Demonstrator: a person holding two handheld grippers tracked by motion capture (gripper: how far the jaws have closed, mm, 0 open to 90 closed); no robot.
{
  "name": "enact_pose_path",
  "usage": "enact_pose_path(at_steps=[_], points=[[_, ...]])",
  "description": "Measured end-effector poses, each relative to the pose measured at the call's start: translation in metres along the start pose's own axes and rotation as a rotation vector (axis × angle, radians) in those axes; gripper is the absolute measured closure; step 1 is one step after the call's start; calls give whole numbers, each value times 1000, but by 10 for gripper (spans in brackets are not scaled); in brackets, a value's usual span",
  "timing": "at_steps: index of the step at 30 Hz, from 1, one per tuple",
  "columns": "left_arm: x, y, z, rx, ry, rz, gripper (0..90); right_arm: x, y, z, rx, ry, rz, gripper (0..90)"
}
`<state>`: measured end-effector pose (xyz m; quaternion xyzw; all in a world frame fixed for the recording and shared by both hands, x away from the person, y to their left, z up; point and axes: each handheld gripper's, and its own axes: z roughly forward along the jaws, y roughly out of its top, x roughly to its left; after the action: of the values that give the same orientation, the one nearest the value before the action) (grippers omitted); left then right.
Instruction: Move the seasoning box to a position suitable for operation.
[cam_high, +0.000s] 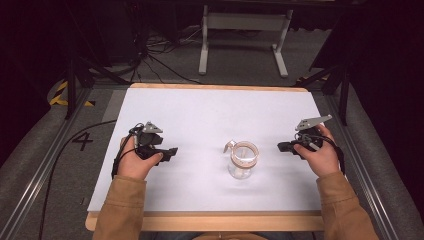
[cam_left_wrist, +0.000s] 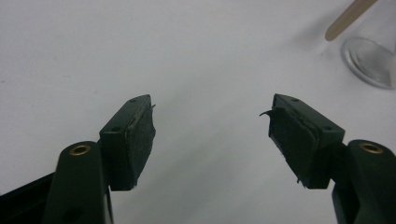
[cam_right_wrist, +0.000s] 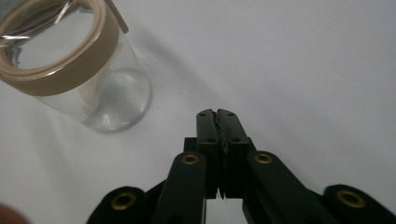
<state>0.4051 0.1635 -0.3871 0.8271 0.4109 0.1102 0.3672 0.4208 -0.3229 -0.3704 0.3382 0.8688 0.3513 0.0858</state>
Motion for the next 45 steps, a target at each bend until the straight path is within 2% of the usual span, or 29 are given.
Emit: enact_pose_path(at_steps=[2,7,14,18,20,27,29,34,36,40,45], points=[[0,1,0,6,-18,17,317,2,0,2,-5,12,-12,897],[-6,3,1,-16,-62,13,316,9,2,10,-22,41,-68,898],[-15,9,-7,-47,-132,32,311,19,6,17,-58,86,-142,898],[-21,11,-9,-47,-136,44,306,24,7,25,-69,114,-145,899],[-21,12,-9,-39,-139,57,304,27,7,31,-61,113,-144,898],[-22,12,-7,-29,-138,52,303,36,6,51,-38,126,-154,900],[-21,12,-6,-29,-134,64,303,37,6,55,-29,129,-161,900],[-21,11,-5,-26,-140,48,303,37,5,57,-21,123,-164,900],[-20,11,-5,-27,-135,58,303,37,5,57,-24,124,-163,900],[-20,11,-4,-24,-134,45,303,38,5,58,-16,121,-161,900],[-20,11,-3,-21,-135,48,302,42,6,57,-2,117,-170,900]])
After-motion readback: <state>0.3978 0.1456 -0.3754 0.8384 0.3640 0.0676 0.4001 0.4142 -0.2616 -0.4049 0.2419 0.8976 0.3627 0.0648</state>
